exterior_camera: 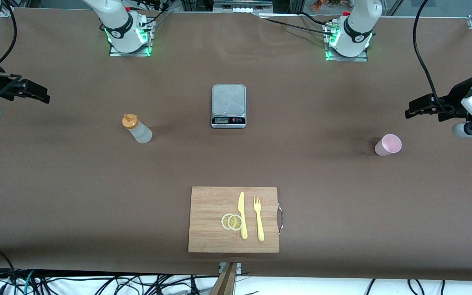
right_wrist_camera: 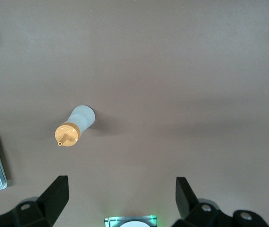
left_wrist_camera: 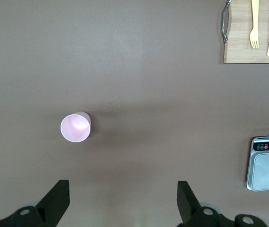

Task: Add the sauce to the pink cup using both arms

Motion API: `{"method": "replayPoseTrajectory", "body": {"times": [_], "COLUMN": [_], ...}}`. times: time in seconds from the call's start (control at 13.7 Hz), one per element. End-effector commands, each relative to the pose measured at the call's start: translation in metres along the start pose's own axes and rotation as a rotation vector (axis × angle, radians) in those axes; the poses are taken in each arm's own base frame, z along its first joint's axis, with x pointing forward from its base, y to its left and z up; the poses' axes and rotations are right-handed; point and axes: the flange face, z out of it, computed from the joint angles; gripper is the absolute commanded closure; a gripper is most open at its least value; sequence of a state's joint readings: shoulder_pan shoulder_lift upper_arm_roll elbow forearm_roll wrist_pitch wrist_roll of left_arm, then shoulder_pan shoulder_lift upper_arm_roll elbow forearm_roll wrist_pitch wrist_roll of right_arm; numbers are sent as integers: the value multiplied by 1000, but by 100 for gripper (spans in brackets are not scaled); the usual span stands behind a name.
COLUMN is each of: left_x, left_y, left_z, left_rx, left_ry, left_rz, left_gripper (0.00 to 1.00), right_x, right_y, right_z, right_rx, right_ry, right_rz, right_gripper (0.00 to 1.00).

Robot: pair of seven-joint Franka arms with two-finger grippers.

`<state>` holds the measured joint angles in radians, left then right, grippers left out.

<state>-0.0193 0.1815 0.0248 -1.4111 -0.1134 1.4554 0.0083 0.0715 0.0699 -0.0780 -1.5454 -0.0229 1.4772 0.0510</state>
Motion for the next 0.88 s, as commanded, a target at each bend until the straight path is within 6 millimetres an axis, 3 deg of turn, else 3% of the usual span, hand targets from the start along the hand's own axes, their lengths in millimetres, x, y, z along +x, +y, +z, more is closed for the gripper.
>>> {"method": "replayPoseTrajectory", "body": {"times": [0.0,0.8], "left_x": [-1,-1], "left_y": [0,6], "left_z": [-1,-1], "left_rx": [46,55], "left_ry": [-6,-6], "left_rz": [1,12], "left_gripper": [0,0], "right_x": [1,2], "right_y": [1,3], "right_z": [-4,-4], "right_rx": [3,3], "right_ry": [9,9], "right_rz": [-2,-1], "right_gripper": [0,0]}}
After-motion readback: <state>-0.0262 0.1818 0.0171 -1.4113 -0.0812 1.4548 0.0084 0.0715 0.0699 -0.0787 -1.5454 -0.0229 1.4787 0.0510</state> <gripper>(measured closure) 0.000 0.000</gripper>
